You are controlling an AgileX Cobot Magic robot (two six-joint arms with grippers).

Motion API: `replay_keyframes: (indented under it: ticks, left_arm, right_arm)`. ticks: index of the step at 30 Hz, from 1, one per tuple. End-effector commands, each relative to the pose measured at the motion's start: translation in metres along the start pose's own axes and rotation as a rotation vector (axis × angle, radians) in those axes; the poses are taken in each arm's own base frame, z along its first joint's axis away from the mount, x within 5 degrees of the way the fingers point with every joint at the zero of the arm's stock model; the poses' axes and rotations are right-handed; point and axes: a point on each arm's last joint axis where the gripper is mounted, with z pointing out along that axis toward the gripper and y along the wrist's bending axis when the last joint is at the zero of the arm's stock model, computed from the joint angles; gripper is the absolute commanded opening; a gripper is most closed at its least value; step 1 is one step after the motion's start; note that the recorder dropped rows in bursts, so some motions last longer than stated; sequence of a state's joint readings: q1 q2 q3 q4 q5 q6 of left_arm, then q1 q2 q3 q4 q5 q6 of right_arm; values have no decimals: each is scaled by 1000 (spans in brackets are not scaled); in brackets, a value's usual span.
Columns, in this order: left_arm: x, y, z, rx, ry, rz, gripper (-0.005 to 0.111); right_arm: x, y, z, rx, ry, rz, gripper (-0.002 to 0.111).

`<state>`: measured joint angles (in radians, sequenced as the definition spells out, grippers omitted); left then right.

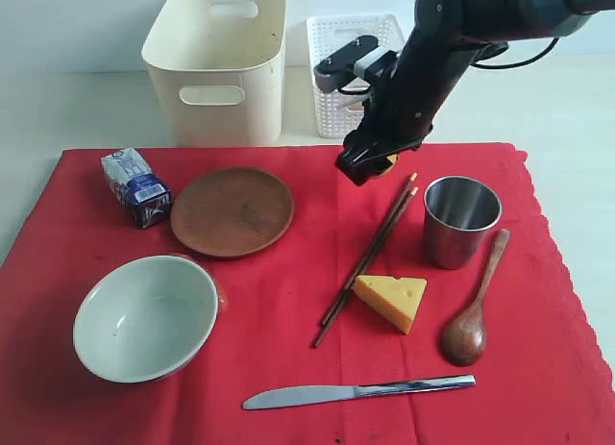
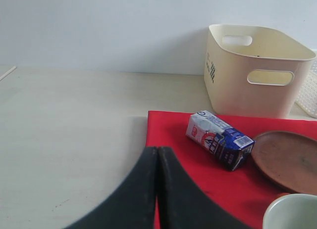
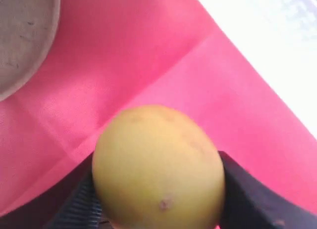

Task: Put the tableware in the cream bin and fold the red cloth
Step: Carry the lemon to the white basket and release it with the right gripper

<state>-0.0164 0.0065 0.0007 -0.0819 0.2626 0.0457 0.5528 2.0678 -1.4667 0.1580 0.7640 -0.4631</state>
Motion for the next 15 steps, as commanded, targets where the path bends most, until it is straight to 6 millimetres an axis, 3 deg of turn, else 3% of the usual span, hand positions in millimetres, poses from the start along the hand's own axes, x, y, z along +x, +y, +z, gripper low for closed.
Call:
replay_keyframes:
  ticks: [1,8,15]
  left_arm:
    - [-1,0,-1,-1,-13,-6,2]
    - [-1,0,-1,-1,-13,-6,2]
    - [-1,0,-1,-1,-13,-6,2]
  right_arm:
    - [-8,0,-25,27,-72,-14,0]
    - [-19,-1,-53,86,-213,-15,0]
    - [-31,-7,-64,156,-363,-6,0]
